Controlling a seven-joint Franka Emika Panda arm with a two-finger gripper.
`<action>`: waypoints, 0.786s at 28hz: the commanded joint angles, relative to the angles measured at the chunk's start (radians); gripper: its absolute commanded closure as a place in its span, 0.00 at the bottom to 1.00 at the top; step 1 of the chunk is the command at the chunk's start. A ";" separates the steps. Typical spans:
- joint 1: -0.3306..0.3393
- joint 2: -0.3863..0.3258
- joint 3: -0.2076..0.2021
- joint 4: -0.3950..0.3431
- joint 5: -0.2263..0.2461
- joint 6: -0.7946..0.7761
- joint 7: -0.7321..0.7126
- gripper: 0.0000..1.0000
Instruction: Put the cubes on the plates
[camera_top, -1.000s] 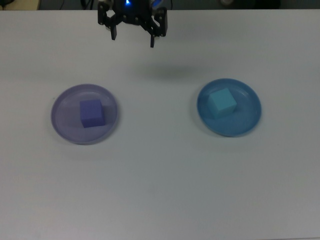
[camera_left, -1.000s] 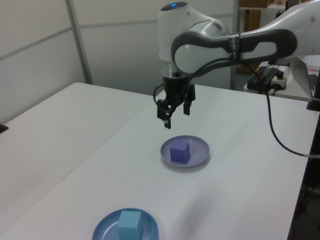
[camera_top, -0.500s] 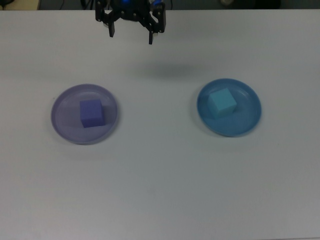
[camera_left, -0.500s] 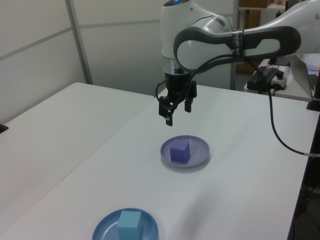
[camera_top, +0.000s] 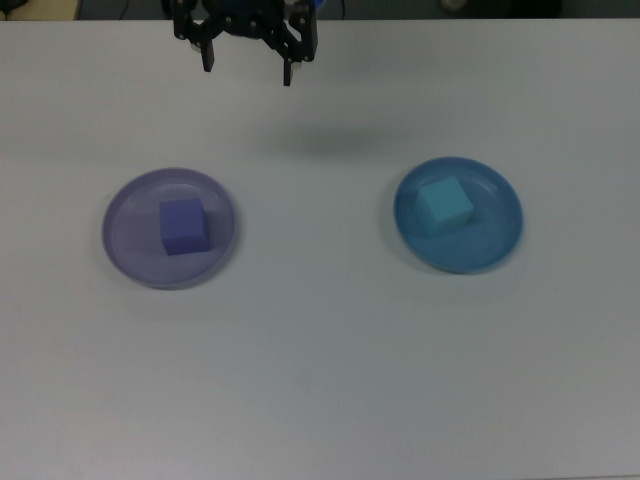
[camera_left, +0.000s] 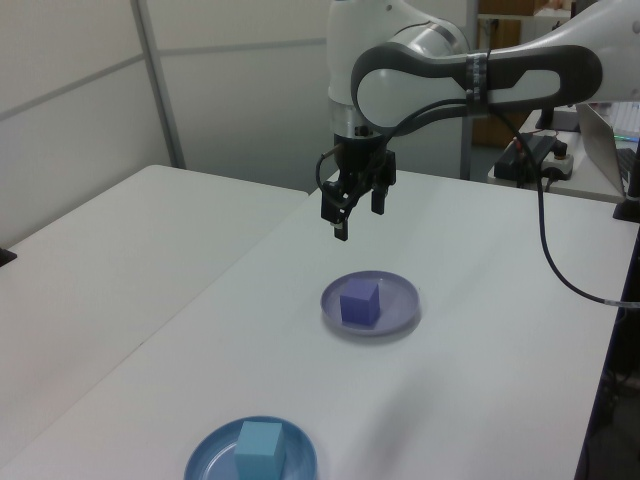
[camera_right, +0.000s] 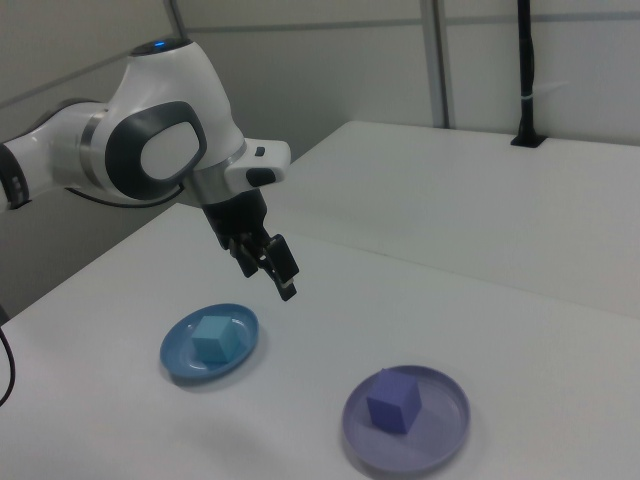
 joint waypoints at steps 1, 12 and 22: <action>-0.007 -0.003 -0.005 0.009 0.017 -0.018 -0.029 0.00; -0.006 0.003 -0.002 0.015 0.017 -0.018 -0.030 0.00; -0.006 0.003 -0.002 0.015 0.017 -0.018 -0.029 0.00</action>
